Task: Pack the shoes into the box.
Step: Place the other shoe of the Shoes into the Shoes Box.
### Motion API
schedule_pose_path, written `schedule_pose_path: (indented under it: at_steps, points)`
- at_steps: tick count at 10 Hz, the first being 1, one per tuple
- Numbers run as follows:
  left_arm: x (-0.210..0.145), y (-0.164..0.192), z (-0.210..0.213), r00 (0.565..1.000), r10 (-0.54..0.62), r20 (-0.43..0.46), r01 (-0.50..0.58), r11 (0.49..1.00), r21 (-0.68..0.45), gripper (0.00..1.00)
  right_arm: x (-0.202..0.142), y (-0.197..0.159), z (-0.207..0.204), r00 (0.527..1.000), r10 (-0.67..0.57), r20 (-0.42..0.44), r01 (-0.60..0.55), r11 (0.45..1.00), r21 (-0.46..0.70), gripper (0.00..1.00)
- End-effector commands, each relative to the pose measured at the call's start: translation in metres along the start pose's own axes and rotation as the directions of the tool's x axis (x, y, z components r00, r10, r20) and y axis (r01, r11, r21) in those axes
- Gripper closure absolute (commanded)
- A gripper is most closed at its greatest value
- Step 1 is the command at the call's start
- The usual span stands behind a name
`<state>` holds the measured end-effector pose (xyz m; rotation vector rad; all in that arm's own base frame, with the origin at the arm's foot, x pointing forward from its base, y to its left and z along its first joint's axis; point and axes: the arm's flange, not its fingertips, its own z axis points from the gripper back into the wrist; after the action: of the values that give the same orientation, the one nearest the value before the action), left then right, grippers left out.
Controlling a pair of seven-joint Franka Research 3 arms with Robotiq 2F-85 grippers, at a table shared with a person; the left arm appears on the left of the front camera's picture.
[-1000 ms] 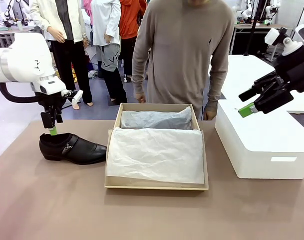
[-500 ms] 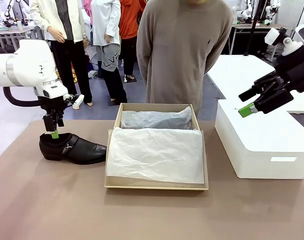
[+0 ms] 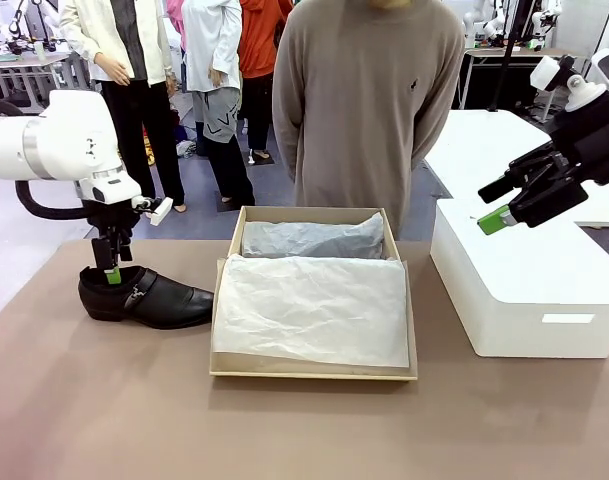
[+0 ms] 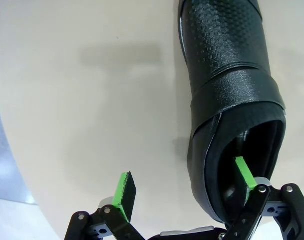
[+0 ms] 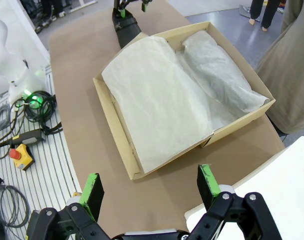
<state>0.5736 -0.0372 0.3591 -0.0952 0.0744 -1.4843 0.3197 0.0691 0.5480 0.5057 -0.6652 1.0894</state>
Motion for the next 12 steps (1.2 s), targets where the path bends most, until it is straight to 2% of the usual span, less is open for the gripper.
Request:
schedule_pose_path:
  at_steps: [1,7,12]
  points:
    - [-0.003,0.003,-0.004,0.999,-0.033,0.012,0.033,0.999,-0.021,0.0,0.001,-0.003,-0.001,0.999,0.021,0.032,-0.022,1.0,0.016,0.0]
    - [-0.003,0.003,-0.02,0.995,-0.083,0.047,0.085,0.996,-0.042,0.0,0.001,-0.003,-0.001,0.999,0.021,0.032,-0.022,1.0,0.016,0.0]
    - [-0.005,0.001,-0.021,0.996,-0.074,0.044,0.076,0.996,-0.054,0.97,0.001,-0.003,-0.001,0.999,0.021,0.032,-0.022,1.0,0.016,0.0]
